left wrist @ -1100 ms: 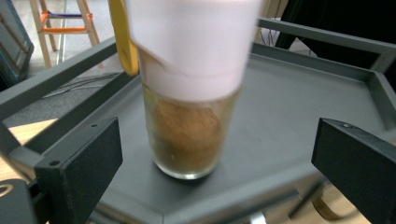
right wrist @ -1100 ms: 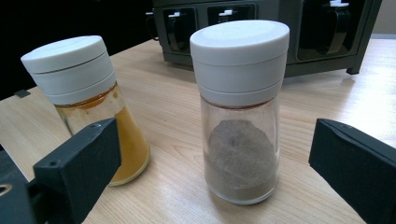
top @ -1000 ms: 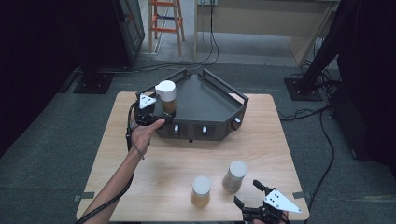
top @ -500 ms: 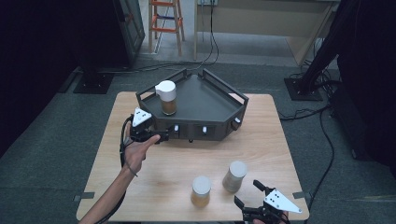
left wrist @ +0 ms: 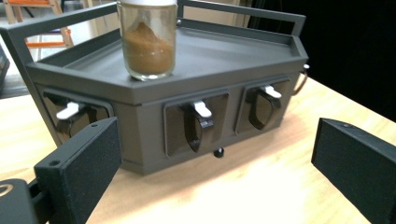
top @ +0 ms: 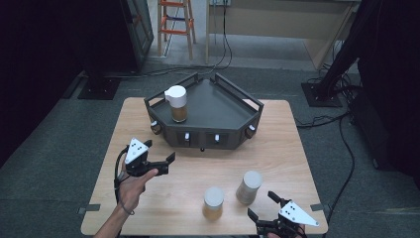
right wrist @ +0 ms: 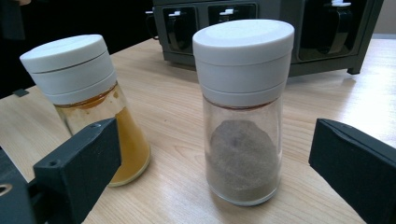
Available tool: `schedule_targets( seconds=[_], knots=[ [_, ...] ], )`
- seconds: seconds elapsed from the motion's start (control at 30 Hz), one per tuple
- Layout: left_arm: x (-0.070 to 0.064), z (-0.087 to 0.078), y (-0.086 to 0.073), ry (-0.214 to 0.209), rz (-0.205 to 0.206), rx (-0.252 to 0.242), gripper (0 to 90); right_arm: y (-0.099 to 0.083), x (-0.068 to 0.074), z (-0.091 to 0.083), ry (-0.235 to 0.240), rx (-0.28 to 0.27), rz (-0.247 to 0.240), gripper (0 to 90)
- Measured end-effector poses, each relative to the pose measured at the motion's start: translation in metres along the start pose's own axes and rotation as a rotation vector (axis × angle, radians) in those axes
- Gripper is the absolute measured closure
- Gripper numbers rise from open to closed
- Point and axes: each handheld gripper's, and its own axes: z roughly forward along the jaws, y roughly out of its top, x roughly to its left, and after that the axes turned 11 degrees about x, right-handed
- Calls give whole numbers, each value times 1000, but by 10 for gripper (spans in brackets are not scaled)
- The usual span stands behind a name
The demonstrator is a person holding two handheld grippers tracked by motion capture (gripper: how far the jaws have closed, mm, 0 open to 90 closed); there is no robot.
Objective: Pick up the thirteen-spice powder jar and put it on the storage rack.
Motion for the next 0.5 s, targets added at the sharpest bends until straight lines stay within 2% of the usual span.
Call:
schedule_targets(
  seconds=[0.1,0.13,0.27,0.33,0.5],
  knots=[
    [-5,-6,-11,-1,14,-7,17,0,0,0,2,0,-2,22],
    [-8,-8,-20,-13,17,-18,17,0,0,0,3,1,0,22],
    [-14,-13,-37,-33,30,-23,17,0,1,1,3,6,2,22],
    [-16,-15,-47,-52,23,-22,17,0,1,1,4,4,1,22],
    [-20,-20,-63,-48,37,-33,17,-1,0,-1,4,-4,3,22]
  ],
)
